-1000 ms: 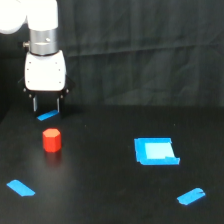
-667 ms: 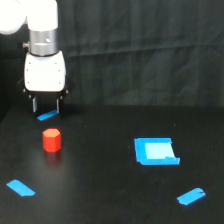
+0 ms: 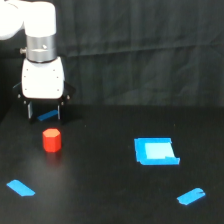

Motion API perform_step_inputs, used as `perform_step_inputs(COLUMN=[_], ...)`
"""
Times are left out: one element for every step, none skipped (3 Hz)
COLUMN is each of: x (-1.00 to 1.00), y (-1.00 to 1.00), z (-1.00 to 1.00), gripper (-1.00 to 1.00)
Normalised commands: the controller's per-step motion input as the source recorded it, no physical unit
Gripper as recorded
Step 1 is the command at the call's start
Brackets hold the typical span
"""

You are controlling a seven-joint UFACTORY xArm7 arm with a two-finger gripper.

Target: Pick up the red object from the table

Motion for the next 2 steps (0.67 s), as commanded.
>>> perform_step_inputs(x=[-0.23,-0.18], y=[-0.89,-0.88], z=[-0.24,-0.13], gripper=[1.00,0.99])
